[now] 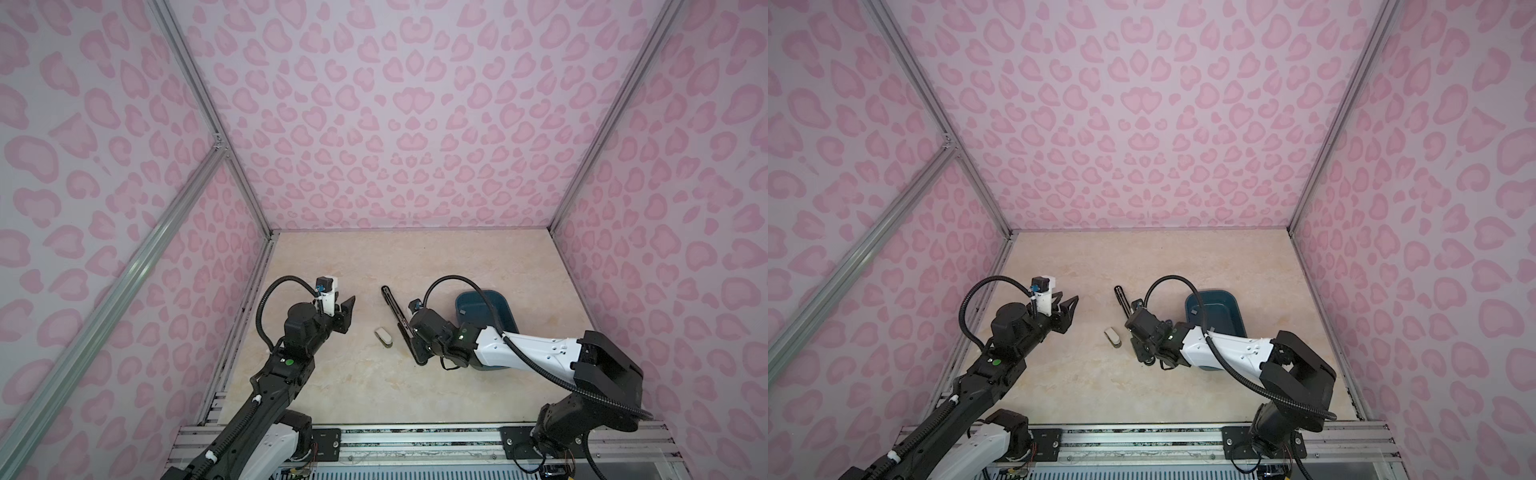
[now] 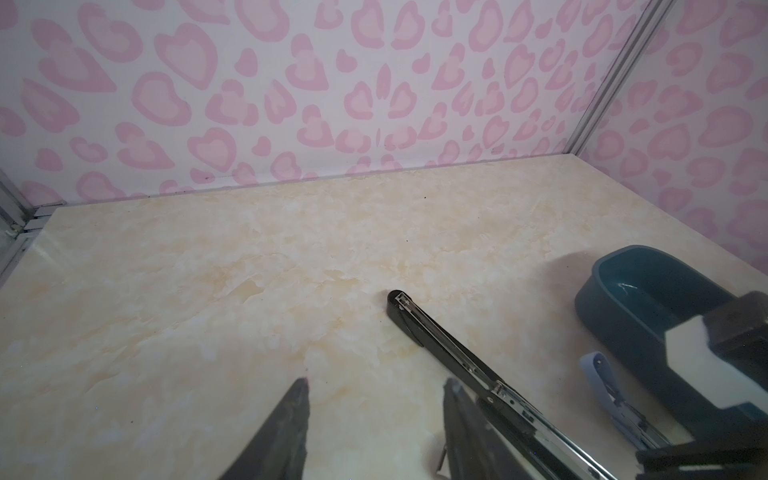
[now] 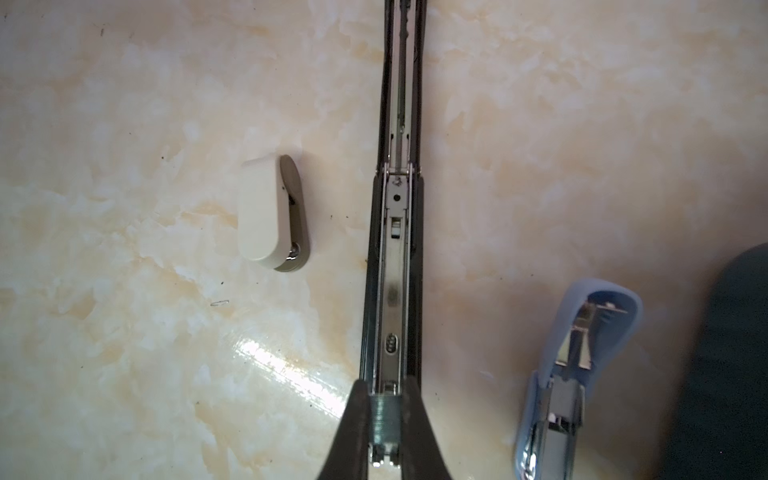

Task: Load the staples into the stapler

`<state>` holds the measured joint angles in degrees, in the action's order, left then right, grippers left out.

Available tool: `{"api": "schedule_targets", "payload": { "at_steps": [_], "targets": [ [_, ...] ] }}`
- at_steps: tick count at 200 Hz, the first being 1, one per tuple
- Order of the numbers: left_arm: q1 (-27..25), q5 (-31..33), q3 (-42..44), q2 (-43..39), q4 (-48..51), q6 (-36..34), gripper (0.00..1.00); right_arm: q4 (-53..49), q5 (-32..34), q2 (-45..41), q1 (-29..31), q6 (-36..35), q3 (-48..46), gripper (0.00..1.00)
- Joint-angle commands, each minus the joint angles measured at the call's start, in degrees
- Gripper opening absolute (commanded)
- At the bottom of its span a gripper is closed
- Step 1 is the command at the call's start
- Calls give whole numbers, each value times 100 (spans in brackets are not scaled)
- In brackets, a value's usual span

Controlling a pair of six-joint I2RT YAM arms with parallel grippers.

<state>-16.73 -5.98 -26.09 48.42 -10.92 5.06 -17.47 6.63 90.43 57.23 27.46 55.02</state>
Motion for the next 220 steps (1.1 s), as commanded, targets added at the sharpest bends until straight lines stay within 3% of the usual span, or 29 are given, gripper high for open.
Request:
{"api": "schedule_targets", "payload": {
  "at_steps": [1,220],
  "targets": [
    [-3,5,-33,-8,-68,10,53,93,117,57,45,136,-42,10],
    [-5,144,5,-290,-33,-5,52,213,-9,185,34,99,-268,9]
  ]
}}
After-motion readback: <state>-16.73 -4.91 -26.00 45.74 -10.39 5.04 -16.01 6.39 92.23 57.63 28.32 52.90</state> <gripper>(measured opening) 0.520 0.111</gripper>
